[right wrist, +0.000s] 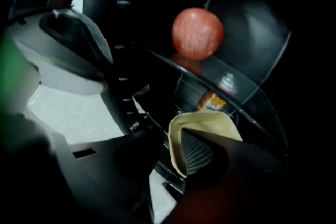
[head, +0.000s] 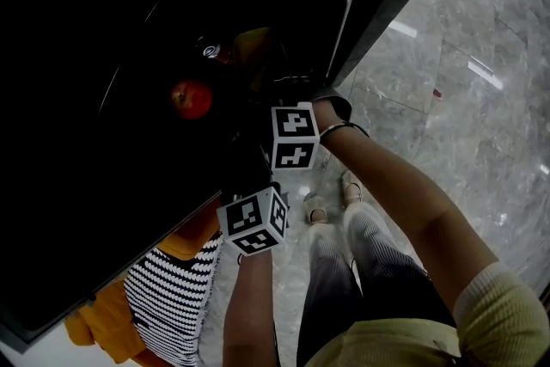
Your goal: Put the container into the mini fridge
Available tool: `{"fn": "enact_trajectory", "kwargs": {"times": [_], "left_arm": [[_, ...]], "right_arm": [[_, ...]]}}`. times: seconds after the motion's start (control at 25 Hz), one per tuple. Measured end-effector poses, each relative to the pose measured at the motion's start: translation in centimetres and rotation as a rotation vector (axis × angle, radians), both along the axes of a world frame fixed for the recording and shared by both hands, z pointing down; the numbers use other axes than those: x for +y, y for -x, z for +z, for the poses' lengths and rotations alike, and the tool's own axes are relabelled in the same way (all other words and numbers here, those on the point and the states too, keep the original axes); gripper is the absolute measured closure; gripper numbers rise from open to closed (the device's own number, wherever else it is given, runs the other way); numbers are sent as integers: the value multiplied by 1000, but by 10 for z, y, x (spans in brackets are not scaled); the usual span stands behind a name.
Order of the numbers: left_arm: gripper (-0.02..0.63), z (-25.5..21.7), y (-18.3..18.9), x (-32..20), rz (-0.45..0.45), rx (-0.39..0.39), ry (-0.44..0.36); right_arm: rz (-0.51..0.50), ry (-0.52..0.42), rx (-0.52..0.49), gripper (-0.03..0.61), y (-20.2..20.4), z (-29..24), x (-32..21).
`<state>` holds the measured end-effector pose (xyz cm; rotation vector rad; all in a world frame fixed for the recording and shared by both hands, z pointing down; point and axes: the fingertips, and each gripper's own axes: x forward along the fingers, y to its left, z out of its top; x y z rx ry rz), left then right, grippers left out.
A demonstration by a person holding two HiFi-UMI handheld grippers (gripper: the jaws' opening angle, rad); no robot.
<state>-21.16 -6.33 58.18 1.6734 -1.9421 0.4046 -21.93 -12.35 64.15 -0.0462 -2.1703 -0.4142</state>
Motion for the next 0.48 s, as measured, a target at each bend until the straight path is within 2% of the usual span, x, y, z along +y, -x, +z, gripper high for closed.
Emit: {"fn": "enact_trajectory", "kwargs": {"times": [0.48], "left_arm": [[591, -26, -11, 2, 41, -13, 3]], "right_arm": [[149, 40, -99, 495, -37, -44, -6]]}}
